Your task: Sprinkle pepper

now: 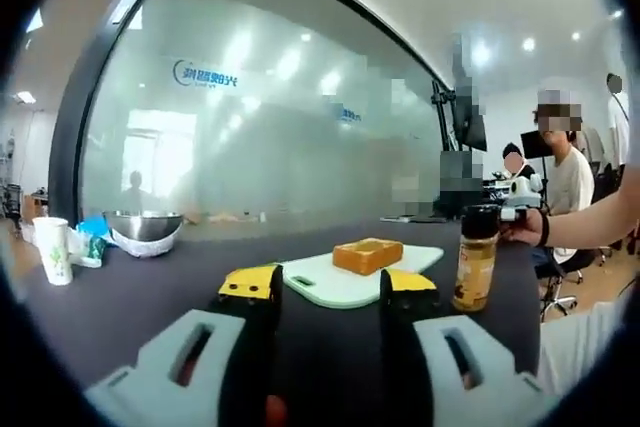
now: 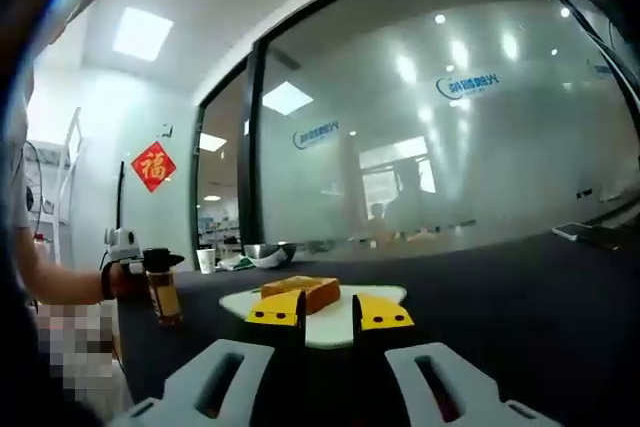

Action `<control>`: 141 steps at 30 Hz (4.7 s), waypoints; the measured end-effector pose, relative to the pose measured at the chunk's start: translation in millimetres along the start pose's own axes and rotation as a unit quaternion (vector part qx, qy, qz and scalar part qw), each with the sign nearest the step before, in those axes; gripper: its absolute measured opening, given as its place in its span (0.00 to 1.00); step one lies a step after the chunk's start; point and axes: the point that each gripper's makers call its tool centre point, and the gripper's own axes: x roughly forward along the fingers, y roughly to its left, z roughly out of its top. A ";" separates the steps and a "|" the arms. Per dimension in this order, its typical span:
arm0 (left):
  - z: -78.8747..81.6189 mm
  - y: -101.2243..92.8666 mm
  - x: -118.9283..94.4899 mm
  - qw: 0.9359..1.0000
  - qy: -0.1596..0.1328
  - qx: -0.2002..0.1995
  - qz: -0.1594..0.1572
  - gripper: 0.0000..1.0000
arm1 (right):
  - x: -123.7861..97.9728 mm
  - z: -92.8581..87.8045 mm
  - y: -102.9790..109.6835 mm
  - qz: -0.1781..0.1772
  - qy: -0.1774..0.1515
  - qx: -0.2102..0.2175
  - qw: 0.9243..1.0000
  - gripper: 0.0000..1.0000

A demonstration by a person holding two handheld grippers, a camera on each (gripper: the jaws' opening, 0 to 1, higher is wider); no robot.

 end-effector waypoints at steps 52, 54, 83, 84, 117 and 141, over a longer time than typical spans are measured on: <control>-37.7 -165.4 68.1 0.934 0.089 0.009 -0.346 0.46 | 1.4 -2.3 -7.6 0.003 0.004 0.008 1.000 0.15; -40.2 -163.7 70.1 0.935 0.090 0.020 -0.343 0.43 | 1.5 -2.7 -9.6 0.003 0.004 0.008 1.000 0.15; -41.4 -170.4 65.8 0.929 0.079 0.042 -0.360 0.22 | 3.4 1.3 2.0 0.021 0.000 0.026 0.999 0.18; -40.9 -171.6 65.2 0.928 0.079 0.042 -0.361 0.22 | 3.8 4.9 3.6 0.023 -0.006 0.032 0.999 0.18; -42.9 -164.5 65.6 0.929 0.088 0.010 -0.360 0.22 | 81.3 -6.5 223.7 0.312 0.078 -0.113 0.940 0.41; -43.1 -162.2 65.6 0.927 0.090 0.002 -0.365 0.22 | 92.8 -10.4 232.4 0.329 0.094 -0.125 0.931 0.24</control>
